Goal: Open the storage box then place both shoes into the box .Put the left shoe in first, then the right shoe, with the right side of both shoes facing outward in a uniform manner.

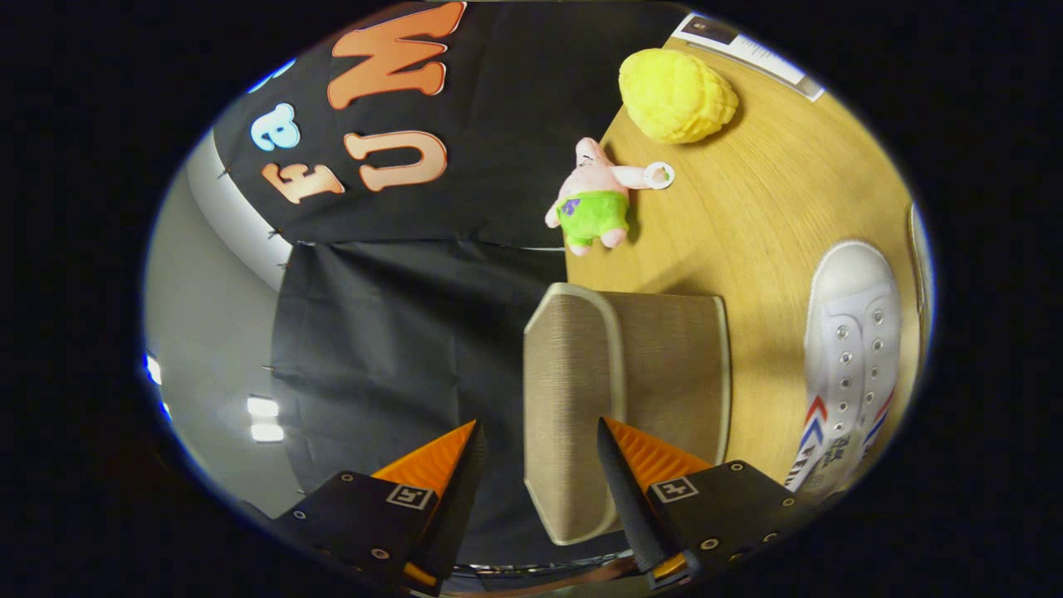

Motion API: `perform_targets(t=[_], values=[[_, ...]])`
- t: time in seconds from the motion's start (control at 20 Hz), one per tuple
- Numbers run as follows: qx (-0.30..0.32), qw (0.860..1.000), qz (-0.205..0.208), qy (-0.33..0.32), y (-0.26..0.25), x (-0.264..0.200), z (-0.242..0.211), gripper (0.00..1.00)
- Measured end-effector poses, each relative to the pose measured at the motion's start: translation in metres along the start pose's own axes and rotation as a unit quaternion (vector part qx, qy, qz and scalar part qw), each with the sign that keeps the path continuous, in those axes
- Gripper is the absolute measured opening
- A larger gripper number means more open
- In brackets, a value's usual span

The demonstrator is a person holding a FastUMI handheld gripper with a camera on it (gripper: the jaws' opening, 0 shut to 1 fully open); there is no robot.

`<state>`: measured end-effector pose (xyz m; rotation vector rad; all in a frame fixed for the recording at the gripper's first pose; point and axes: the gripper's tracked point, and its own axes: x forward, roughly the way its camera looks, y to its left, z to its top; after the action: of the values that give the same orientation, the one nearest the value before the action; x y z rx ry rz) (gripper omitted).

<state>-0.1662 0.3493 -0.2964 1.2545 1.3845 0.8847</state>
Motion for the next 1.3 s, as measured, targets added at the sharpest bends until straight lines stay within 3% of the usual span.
perform_targets(t=[0.1,0.25,0.4,0.7,0.85,1.15,1.3], values=[[-0.035,0.999,-0.025,-0.019,-0.015,0.001,0.007,0.74],[-0.052,0.994,-0.091,-0.012,-0.057,0.010,0.000,0.78],[-0.040,0.995,-0.088,0.015,-0.067,0.027,-0.018,0.96],[-0.082,0.991,-0.098,0.027,-0.080,0.050,-0.037,0.97],[-0.060,0.995,-0.079,0.034,-0.074,0.052,-0.039,0.97],[-0.017,0.999,0.033,0.012,-0.013,0.031,-0.024,0.92],[-0.022,0.999,0.032,0.000,-0.017,0.034,-0.016,0.83]])
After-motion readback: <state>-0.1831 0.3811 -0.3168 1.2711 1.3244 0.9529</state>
